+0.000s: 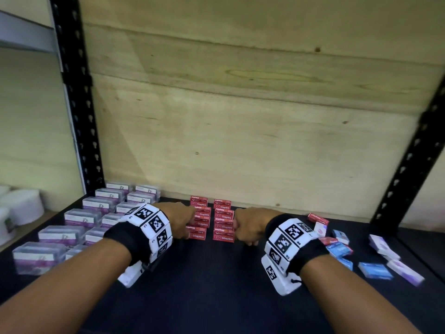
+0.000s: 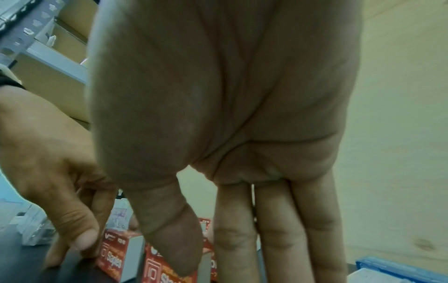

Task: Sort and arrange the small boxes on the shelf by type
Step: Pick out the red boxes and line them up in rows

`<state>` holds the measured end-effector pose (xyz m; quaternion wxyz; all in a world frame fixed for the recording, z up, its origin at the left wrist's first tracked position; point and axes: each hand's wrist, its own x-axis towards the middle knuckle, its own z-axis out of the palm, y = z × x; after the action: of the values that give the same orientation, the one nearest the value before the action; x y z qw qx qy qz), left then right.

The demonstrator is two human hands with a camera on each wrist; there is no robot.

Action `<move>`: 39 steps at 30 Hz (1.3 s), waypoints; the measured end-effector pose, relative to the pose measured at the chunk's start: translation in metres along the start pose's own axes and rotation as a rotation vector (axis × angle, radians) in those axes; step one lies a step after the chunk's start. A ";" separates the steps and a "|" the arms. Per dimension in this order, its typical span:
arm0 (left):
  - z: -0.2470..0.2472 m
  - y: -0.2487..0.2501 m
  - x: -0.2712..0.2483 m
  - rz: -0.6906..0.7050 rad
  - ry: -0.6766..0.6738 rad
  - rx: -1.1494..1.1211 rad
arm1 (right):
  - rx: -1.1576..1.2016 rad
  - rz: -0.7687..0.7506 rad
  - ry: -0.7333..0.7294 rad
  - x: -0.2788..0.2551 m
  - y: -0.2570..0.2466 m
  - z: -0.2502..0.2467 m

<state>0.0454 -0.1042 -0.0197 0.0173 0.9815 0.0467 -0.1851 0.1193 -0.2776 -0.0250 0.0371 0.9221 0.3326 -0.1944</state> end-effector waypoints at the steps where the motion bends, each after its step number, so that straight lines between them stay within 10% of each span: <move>1: 0.000 0.000 -0.003 -0.005 0.002 -0.017 | 0.013 -0.013 0.005 -0.004 0.001 -0.001; 10: -0.020 0.008 -0.018 0.022 0.119 -0.001 | 0.294 0.079 -0.008 -0.042 0.069 -0.017; 24: -0.022 0.152 0.039 0.462 0.169 0.004 | 0.160 0.384 0.177 -0.087 0.221 -0.005; 39: -0.009 0.193 0.106 0.411 0.197 0.138 | 0.101 0.405 0.105 -0.044 0.262 -0.005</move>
<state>0.1656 -0.2870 -0.0465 -0.0171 0.9825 -0.1654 -0.0840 0.2550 -0.5060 -0.0195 0.0117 0.9796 0.1320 -0.1513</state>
